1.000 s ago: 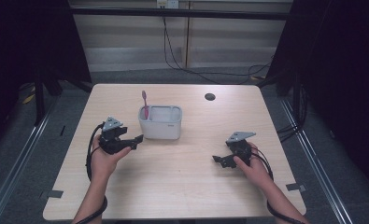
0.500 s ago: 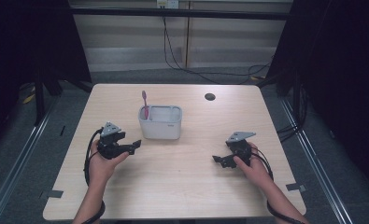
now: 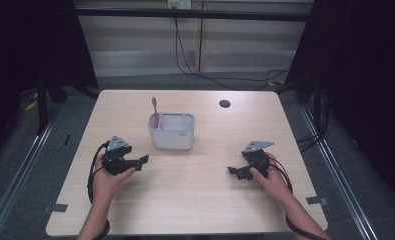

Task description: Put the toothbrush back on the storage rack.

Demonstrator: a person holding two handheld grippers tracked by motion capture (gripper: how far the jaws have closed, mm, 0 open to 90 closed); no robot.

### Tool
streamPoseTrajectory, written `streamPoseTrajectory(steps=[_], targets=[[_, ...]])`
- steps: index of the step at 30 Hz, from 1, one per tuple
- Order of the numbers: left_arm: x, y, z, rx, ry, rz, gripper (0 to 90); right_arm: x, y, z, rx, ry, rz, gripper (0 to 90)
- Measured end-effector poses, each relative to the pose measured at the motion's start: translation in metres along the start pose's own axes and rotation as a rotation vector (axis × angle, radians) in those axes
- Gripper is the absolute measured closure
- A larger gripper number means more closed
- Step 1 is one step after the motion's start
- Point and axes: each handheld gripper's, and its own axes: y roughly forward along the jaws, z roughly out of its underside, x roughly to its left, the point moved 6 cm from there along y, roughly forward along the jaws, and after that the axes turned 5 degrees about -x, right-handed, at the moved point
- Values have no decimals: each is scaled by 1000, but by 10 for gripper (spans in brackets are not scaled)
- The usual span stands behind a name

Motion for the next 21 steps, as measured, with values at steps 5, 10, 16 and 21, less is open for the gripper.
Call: streamPoseTrajectory(steps=[5,10,16,21], targets=[[3,-2,5,18,12,-5,223,0,0,0,1,3,0,111],[3,-3,9,18,9,-12,221,0,0,0,0,2,0,111],[5,-5,15,43,28,-16,218,0,0,0,1,3,0,110],[7,-6,19,46,24,-22,218,0,0,0,0,1,0,110]])
